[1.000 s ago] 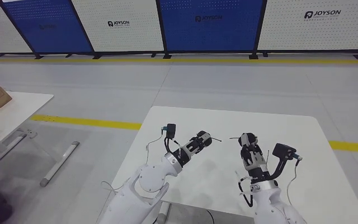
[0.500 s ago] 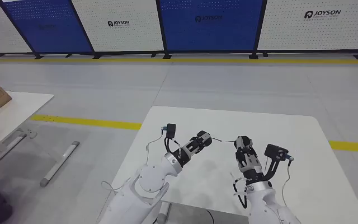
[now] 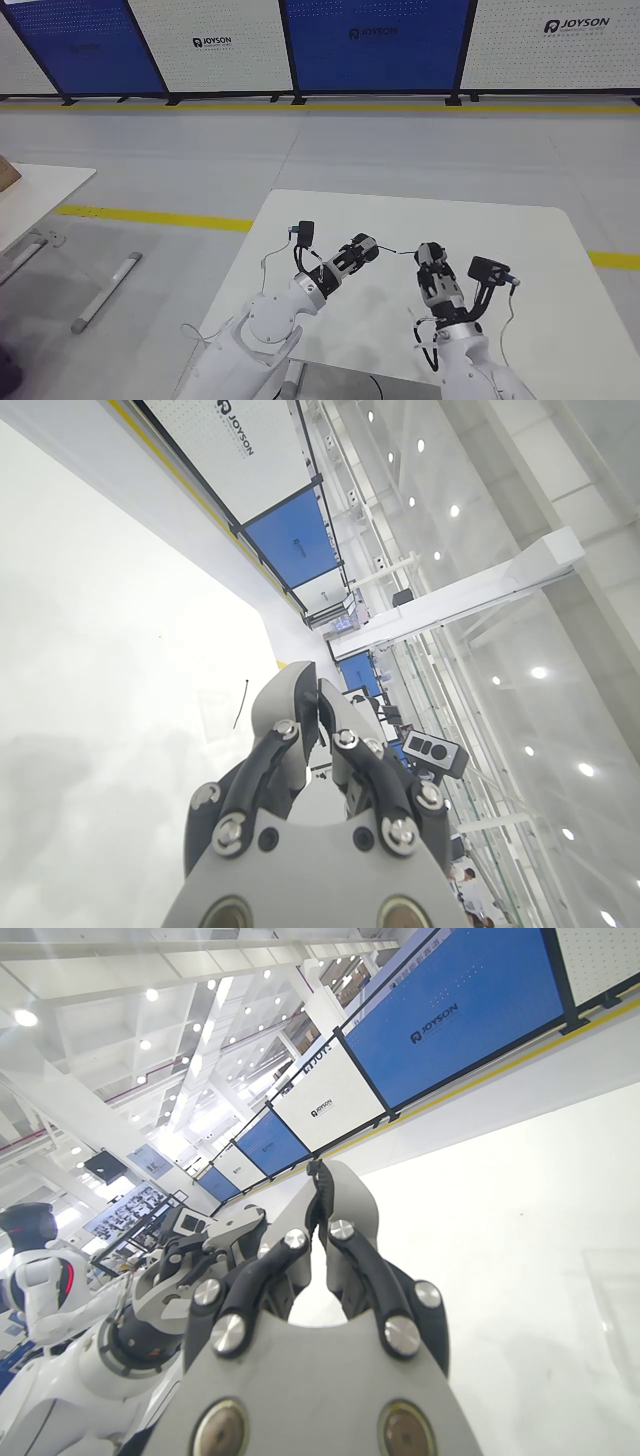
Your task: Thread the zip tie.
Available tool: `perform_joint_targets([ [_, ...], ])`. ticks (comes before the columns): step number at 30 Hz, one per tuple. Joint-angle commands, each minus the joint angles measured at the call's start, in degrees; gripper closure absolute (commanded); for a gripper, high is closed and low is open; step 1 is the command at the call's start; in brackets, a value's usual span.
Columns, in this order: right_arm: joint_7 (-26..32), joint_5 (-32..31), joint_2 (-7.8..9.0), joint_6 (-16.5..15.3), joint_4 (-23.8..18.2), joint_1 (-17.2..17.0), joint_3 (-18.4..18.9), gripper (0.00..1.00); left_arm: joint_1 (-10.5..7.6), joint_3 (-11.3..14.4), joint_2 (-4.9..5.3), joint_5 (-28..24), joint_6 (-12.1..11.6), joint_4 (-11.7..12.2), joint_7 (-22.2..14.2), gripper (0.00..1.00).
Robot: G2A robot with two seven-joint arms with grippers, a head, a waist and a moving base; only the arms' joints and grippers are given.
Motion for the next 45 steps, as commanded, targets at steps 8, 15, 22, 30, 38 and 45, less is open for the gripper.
perform_joint_targets([
  [8, 0.08, 0.65, -0.56, 1.09, 1.31, 1.33, -0.93, 1.0, 0.0, 0.0, 0.0, 0.0, 0.0, 0.0, 0.0, 1.0],
  [15, 0.08, 0.65, -0.56, 1.09, 1.31, 1.33, -0.93, 1.0, 0.0, 0.0, 0.0, 0.0, 0.0, 0.0, 0.0, 1.0],
  [22, -0.57, 1.23, -0.63, 0.12, 1.03, 0.51, 0.7, 1.0, 0.0, 0.0, 0.0, 0.0, 0.0, 0.0, 0.0, 1.0],
  [30, -0.44, 1.46, -0.87, -1.01, 0.97, 0.23, 1.17, 1.0, 0.0, 0.0, 0.0, 0.0, 0.0, 0.0, 0.0, 1.0],
  [38, 0.49, 0.78, -1.26, -1.35, 1.78, 0.76, 0.28, 1.0, 0.0, 0.0, 0.0, 0.0, 0.0, 0.0, 0.0, 1.0],
  [45, 0.79, 0.31, -1.5, -1.02, 2.06, 0.76, 0.39, 1.0, 0.0, 0.0, 0.0, 0.0, 0.0, 0.0, 0.0, 1.0],
])
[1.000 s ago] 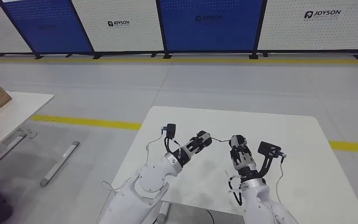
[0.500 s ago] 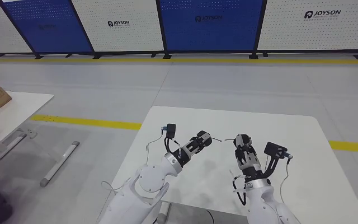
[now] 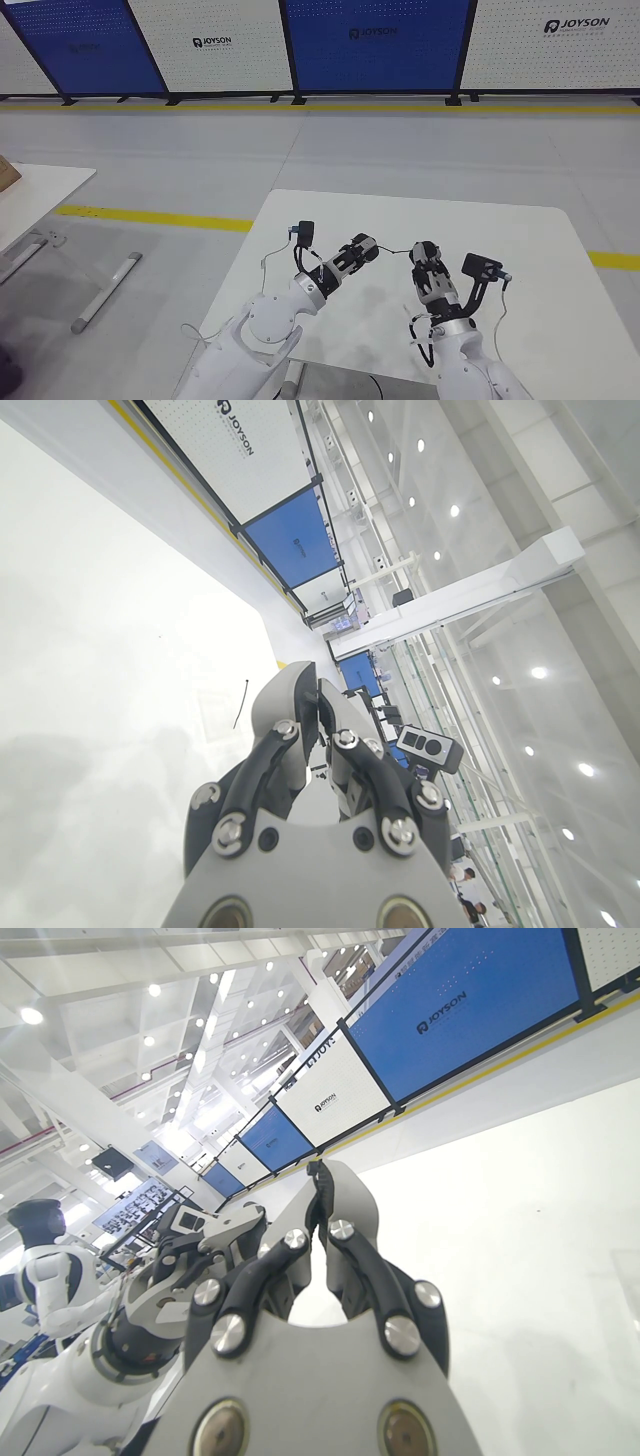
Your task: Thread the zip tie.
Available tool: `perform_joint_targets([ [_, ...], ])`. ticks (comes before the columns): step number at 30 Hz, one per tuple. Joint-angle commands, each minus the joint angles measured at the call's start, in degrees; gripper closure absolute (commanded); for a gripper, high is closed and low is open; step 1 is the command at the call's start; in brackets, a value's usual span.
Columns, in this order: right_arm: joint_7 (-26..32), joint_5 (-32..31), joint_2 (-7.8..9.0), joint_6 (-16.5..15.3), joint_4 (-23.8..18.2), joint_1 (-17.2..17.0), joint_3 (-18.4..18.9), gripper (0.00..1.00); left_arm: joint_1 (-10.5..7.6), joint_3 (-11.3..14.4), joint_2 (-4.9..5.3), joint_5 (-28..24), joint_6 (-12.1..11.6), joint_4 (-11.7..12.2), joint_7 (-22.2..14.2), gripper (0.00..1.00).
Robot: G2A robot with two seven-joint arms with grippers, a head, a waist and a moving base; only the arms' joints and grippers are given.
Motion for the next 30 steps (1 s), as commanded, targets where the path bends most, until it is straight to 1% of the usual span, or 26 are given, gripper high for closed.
perform_joint_targets([
  [1, 0.02, -0.08, -0.07, 0.11, 0.03, 0.03, 0.02, 1.0, 0.0, 0.0, 0.0, 0.0, 0.0, 0.0, 0.0, 1.0],
  [5, -0.48, -0.03, -0.17, 0.06, -0.33, -0.38, 0.37, 1.0, 0.0, 0.0, 0.0, 0.0, 0.0, 0.0, 0.0, 1.0],
  [13, -0.47, -0.42, -0.08, -1.28, -1.48, -2.03, 1.95, 1.0, 0.0, 0.0, 0.0, 0.0, 0.0, 0.0, 0.0, 1.0],
  [22, -0.09, -0.78, -0.3, -2.3, -1.33, -1.79, 1.82, 1.0, 0.0, 0.0, 0.0, 0.0, 0.0, 0.0, 0.0, 1.0],
  [30, 0.44, -1.88, -0.58, -1.88, -0.37, -0.98, 1.54, 1.0, 0.0, 0.0, 0.0, 0.0, 0.0, 0.0, 0.0, 1.0],
])
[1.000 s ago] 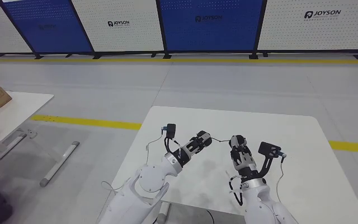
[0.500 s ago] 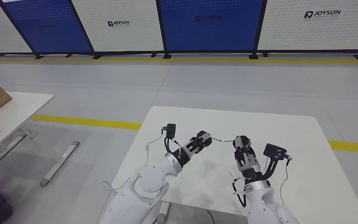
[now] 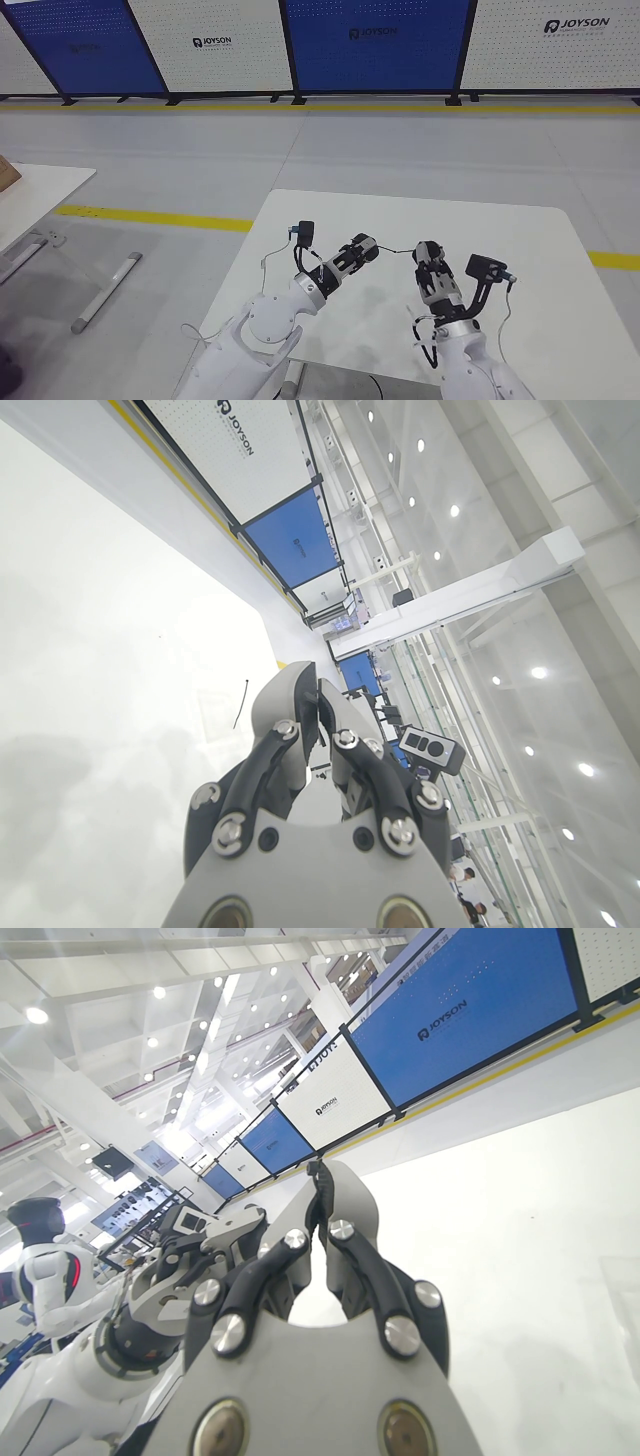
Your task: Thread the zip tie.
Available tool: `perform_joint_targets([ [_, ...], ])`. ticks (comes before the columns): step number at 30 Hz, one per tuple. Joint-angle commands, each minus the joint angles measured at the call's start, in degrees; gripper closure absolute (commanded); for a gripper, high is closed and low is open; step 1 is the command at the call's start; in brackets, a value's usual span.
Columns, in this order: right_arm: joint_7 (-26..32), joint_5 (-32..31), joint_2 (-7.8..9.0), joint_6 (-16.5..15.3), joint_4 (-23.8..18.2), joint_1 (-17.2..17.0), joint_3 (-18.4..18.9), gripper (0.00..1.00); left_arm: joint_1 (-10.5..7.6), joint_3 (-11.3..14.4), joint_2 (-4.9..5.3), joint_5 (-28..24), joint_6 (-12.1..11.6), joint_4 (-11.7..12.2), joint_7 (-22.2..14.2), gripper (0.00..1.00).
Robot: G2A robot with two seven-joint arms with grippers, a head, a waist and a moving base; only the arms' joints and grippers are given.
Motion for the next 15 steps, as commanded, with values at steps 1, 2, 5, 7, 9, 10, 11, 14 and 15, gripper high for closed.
perform_joint_targets([
  [1, -0.15, -0.56, -0.06, 0.09, 0.12, 0.09, -0.15, 1.0, 0.0, 0.0, 0.0, 0.0, 0.0, 0.0, 0.0, 1.0],
  [2, -0.22, -0.72, -0.09, 0.12, 0.14, 0.1, -0.24, 1.0, 0.0, 0.0, 0.0, 0.0, 0.0, 0.0, 0.0, 1.0],
  [5, -0.55, -0.9, -0.19, 0.2, 0.05, 0.01, -0.28, 1.0, 0.0, 0.0, 0.0, 0.0, 0.0, 0.0, 0.0, 1.0],
  [7, -0.78, -0.97, -0.22, 0.17, -0.19, -0.28, -0.09, 1.0, 0.0, 0.0, 0.0, 0.0, 0.0, 0.0, 0.0, 1.0],
  [9, -0.84, -1.12, -0.23, 0.11, -0.4, -0.55, 0.08, 1.0, 0.0, 0.0, 0.0, 0.0, 0.0, 0.0, 0.0, 1.0],
  [10, -0.86, -1.26, -0.23, 0.12, -0.47, -0.65, 0.15, 1.0, 0.0, 0.0, 0.0, 0.0, 0.0, 0.0, 0.0, 1.0],
  [11, -0.87, -1.55, -0.24, 0.17, -0.56, -0.75, 0.2, 1.0, 0.0, 0.0, 0.0, 0.0, 0.0, 0.0, 0.0, 1.0],
  [14, -0.71, -2.05, -0.32, 0.33, -0.66, -0.75, 0.05, 1.0, 0.0, 0.0, 0.0, 0.0, 0.0, 0.0, 0.0, 1.0],
  [15, -0.66, -2.14, -0.36, 0.42, -0.59, -0.64, -0.04, 1.0, 0.0, 0.0, 0.0, 0.0, 0.0, 0.0, 0.0, 1.0],
])
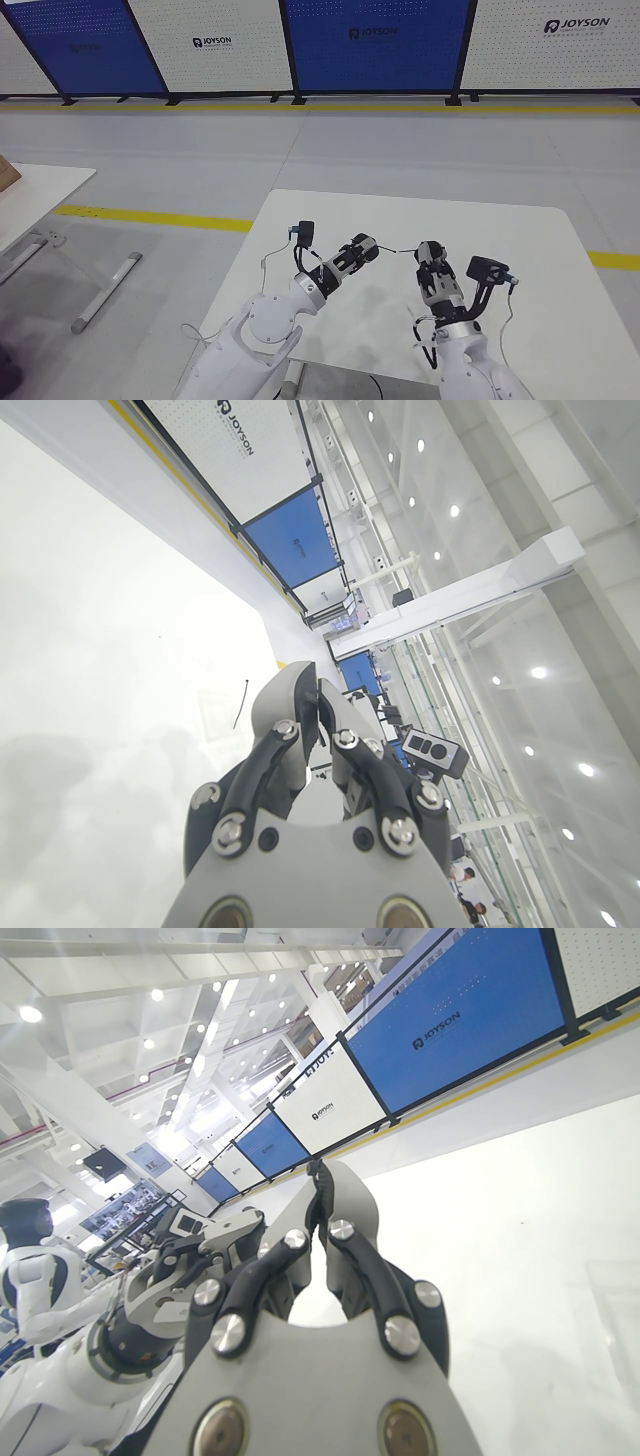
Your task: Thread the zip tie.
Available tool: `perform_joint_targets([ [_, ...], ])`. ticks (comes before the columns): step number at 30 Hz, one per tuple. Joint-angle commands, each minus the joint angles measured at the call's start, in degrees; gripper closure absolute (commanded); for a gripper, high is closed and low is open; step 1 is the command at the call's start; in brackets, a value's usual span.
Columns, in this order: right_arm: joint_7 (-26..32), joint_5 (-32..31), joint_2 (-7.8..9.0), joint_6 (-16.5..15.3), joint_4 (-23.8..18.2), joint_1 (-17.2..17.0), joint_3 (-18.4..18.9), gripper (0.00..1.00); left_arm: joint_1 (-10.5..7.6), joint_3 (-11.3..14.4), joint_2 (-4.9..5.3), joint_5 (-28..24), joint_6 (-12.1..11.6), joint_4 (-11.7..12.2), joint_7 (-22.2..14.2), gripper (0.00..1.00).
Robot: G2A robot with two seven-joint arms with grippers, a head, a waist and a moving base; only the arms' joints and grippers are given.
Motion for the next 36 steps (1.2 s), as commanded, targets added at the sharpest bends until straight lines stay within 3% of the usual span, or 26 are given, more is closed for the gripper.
perform_joint_targets([
  [1, 0.16, -0.17, -0.07, 0.15, 0.17, 0.22, -0.18, 1.0, 0.0, 0.0, 0.0, 0.0, 0.0, 0.0, 0.0, 1.0],
  [13, 0.84, -2.3, -0.57, 1.19, 1.44, 1.19, -1.48, 1.0, 0.0, 0.0, 0.0, 0.0, 0.0, 0.0, 0.0, 1.0],
  [24, -0.32, -1.61, -0.66, 0.81, -0.02, -0.39, 0.15, 1.0, 0.0, 0.0, 0.0, 0.0, 0.0, 0.0, 0.0, 1.0],
  [36, 0.6, -3.34, -0.94, 0.32, 0.76, 0.13, -0.69, 1.0, 0.0, 0.0, 0.0, 0.0, 0.0, 0.0, 0.0, 1.0],
])
